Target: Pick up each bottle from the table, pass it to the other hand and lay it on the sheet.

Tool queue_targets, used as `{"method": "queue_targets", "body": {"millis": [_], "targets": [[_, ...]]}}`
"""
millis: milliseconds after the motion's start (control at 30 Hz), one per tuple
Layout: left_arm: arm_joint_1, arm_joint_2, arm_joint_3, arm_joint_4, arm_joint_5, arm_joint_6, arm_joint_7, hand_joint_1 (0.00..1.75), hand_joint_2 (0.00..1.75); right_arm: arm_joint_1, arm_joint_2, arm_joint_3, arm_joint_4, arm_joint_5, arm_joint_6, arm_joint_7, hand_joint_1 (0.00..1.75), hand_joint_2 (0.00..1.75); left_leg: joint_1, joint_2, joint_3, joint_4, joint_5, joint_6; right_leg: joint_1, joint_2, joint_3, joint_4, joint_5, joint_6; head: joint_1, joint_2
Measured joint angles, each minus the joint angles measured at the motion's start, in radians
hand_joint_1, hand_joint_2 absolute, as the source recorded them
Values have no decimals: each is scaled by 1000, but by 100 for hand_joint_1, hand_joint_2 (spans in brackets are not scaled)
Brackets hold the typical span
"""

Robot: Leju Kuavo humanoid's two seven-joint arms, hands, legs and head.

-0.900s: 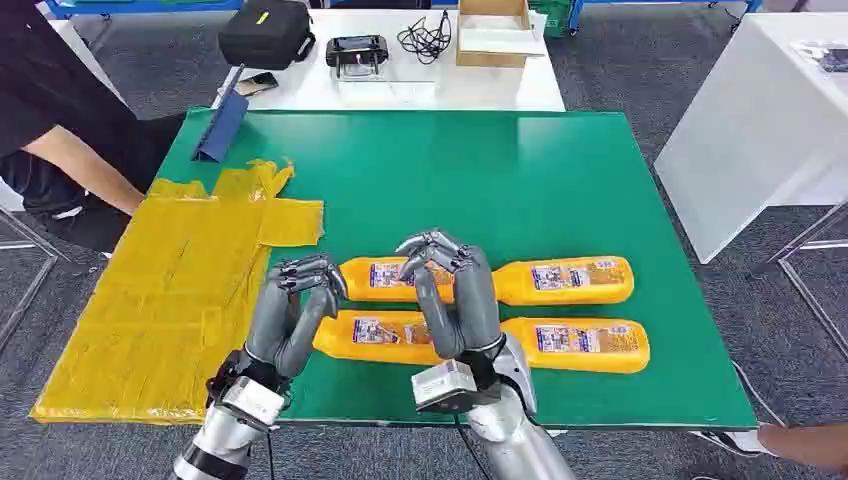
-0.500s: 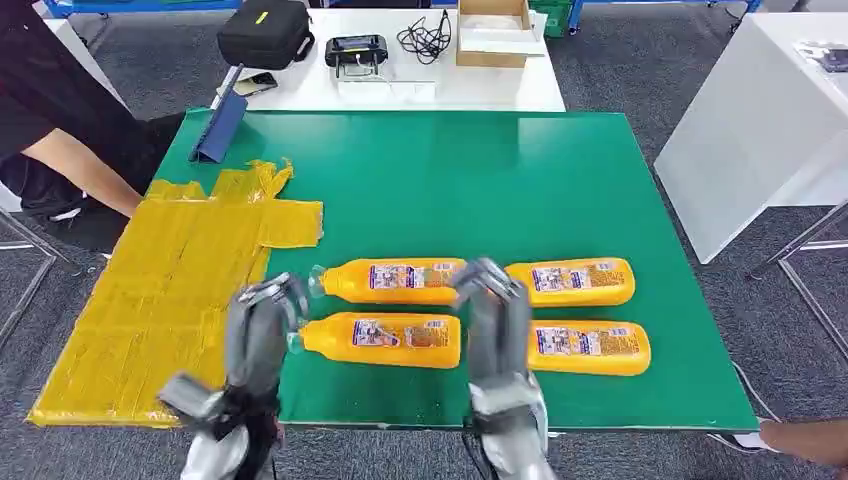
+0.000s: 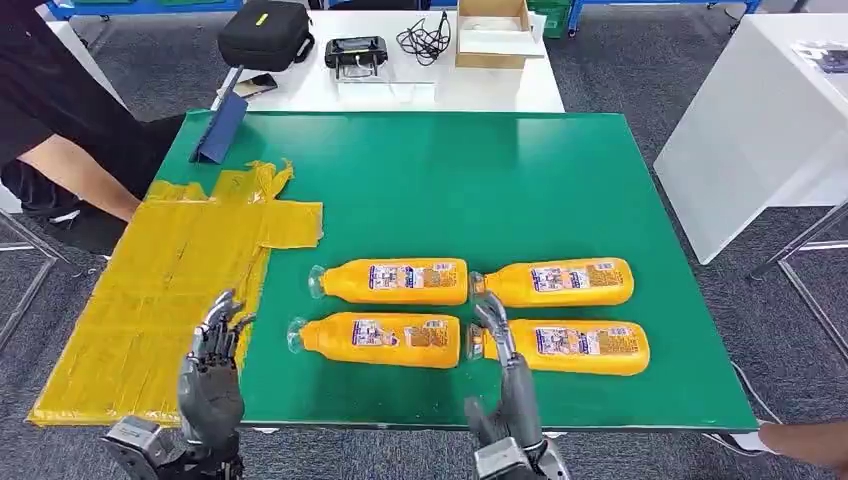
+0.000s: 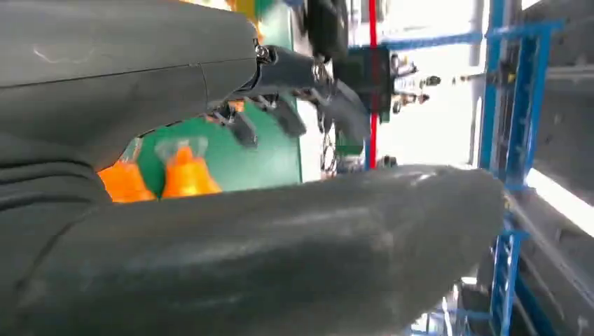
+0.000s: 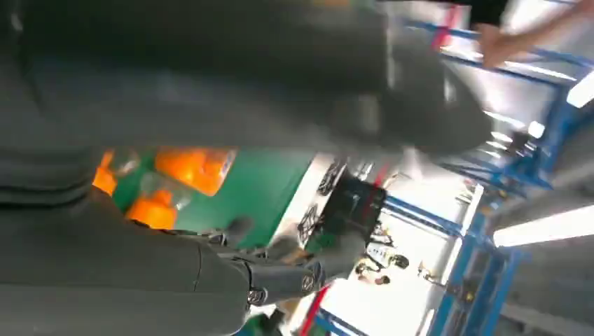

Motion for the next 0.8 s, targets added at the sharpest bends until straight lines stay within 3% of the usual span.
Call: {"method": "queue_targets", "body": {"millis": [133, 233, 433, 800], "targets": [[-15, 2, -9, 5, -17, 28, 0, 0, 0, -73, -10, 13, 28, 136, -94, 55, 0, 175, 0, 0, 0, 0, 1, 0, 0, 0, 0, 0, 0, 0, 0, 0], [-34, 2, -23, 15, -12, 42, 0, 0, 0, -164, -33, 36, 90, 220, -20, 181, 0, 175, -1, 0, 1, 0, 1, 1, 0, 0, 1, 0, 1, 1, 0, 0], [-49, 5, -27, 31, -9, 35, 0, 0, 0, -329, -60, 88, 244, 267, 113, 271, 0, 175, -1, 0, 2, 0, 1, 1, -1, 0, 1, 0, 1, 1, 0, 0], [-51, 8, -26, 43, -8, 27, 0, 0, 0, -498, -76, 192, 466, 220, 245, 292, 0, 175, -1, -1, 2, 0, 1, 0, -1, -1, 1, 0, 1, 1, 0, 0]]}}
